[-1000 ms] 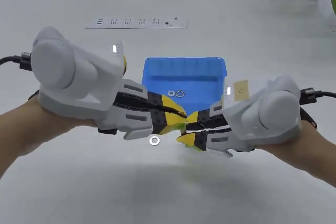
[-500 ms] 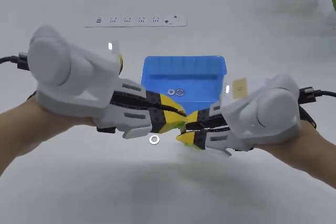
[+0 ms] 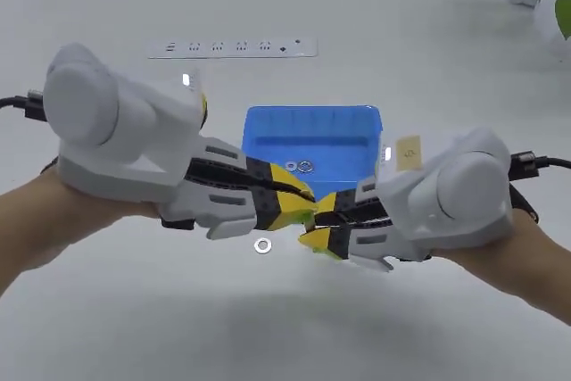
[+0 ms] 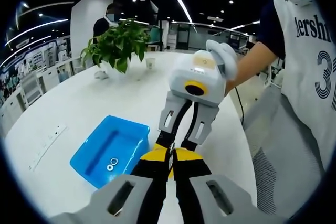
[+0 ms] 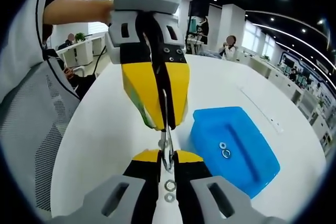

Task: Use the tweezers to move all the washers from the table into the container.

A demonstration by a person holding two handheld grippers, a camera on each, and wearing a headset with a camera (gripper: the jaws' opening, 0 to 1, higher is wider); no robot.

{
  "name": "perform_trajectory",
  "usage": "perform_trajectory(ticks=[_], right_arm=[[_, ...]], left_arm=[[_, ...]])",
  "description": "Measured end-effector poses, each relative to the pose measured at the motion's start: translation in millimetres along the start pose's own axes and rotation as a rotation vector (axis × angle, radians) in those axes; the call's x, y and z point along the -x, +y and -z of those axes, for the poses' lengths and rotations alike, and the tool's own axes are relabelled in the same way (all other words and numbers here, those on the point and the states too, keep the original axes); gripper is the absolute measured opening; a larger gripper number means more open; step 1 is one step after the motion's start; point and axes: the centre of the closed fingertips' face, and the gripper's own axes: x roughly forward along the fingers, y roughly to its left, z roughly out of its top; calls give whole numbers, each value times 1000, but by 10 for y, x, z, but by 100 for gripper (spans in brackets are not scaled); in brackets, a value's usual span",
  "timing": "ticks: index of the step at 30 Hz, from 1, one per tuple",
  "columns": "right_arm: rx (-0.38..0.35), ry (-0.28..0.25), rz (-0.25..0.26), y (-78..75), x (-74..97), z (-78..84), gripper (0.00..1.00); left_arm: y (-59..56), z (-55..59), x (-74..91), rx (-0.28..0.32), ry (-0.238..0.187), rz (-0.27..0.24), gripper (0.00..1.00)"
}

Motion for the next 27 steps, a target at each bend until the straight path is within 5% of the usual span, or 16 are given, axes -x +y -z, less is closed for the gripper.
perform_trajectory(ticks=[15,27], right_arm=[[68,-50,71,-292,253,-348,10],[101,-36,98,-562,308,-356,10]], left_arm=[[170,-401,162,-80,-38,-45,6],[380,-510,113,-117,-52,-52,6]])
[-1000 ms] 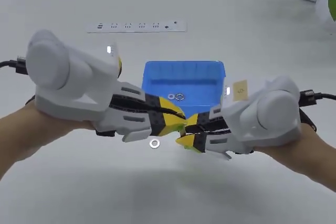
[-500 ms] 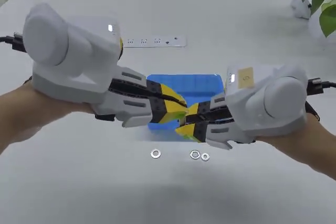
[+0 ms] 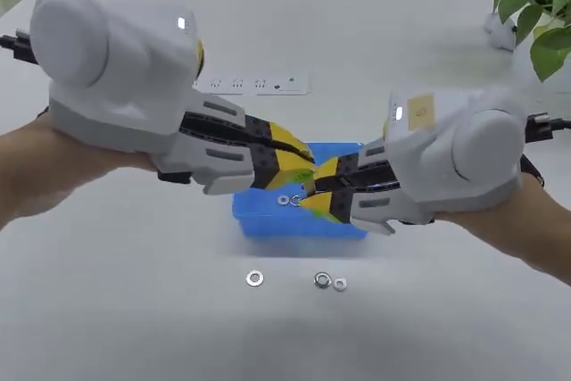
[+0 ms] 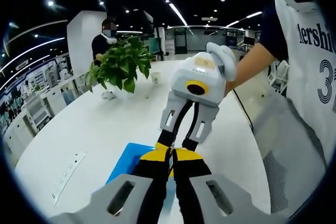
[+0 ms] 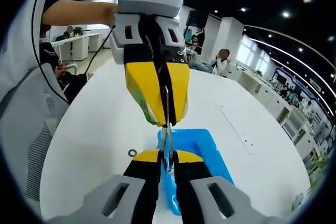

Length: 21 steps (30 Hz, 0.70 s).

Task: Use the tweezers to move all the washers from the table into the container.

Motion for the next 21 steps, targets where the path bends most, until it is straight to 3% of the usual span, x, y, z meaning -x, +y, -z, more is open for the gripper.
perform_trajectory(ticks=[8,21], right_arm=[[-2,11,8,-211,-102,85,10],[-28,6,-16,-292,-261,225,10]], left_arm=[[226,65,-77,-5,-4,-17,6],[390,231,-195,-19,9,-13,6]])
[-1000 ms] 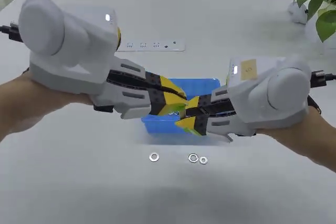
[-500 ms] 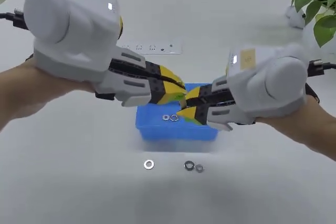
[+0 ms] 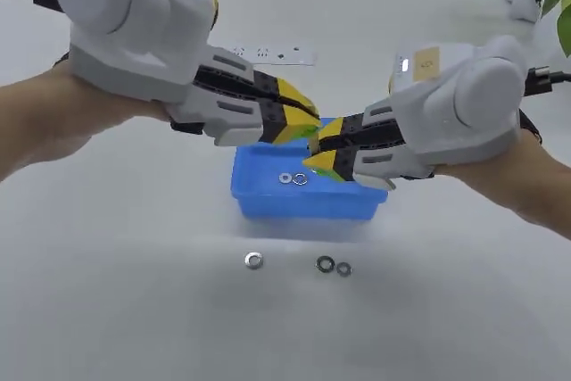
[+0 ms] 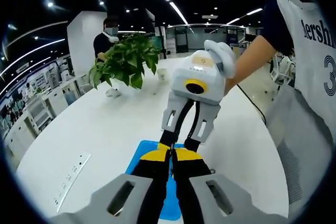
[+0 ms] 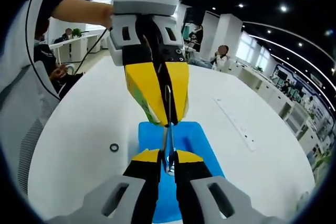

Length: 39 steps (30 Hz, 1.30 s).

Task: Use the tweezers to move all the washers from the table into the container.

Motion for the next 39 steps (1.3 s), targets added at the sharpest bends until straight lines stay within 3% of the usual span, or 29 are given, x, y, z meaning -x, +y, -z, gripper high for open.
perform_trajectory(ticks=[4,5,10,17,25,39], right_arm=[[2,17,-14,15,-47,93,10],[2,26,-24,40,-69,126,10],[4,47,-26,22,-119,219,10],[-37,32,-24,-24,-151,234,10],[-57,49,-29,-20,-204,316,10],[-71,52,-23,-39,-197,316,11]], left_arm=[[-55,116,-52,7,38,73,6],[-14,148,-72,-31,48,62,6],[-8,226,-141,-32,69,88,6],[57,226,-199,-33,68,81,6],[53,298,-253,-26,87,106,6],[30,293,-251,-46,94,117,6]])
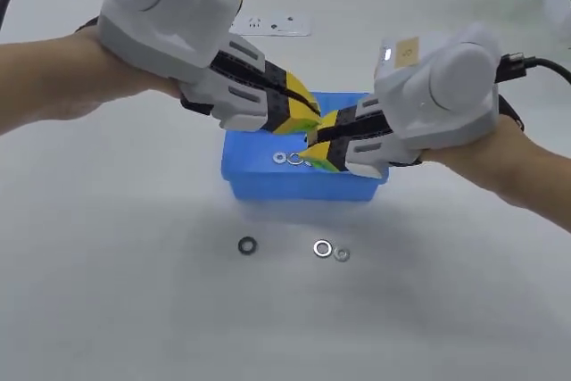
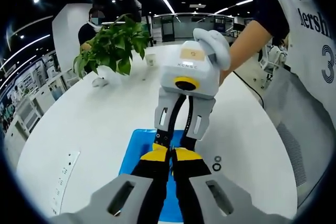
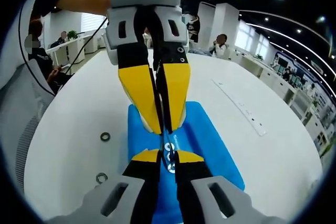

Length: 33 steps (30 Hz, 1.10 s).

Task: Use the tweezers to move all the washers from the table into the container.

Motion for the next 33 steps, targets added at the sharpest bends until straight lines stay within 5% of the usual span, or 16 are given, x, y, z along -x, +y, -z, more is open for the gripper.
perform_trajectory(ticks=[11,19,27,32,33], right_arm=[[36,-14,16,10,102,-137,11],[62,-51,25,78,273,-399,11],[102,-69,-19,365,321,-635,11],[129,-68,-58,574,284,-730,10],[142,-65,-67,628,276,-744,10]], left_arm=[[-42,-135,104,-31,-1,-1,6],[-154,-344,316,-41,-30,-26,6],[-428,-426,554,-72,-15,-32,6],[-606,-391,681,-68,-3,-36,6],[-563,-343,720,-66,-3,-36,6]])
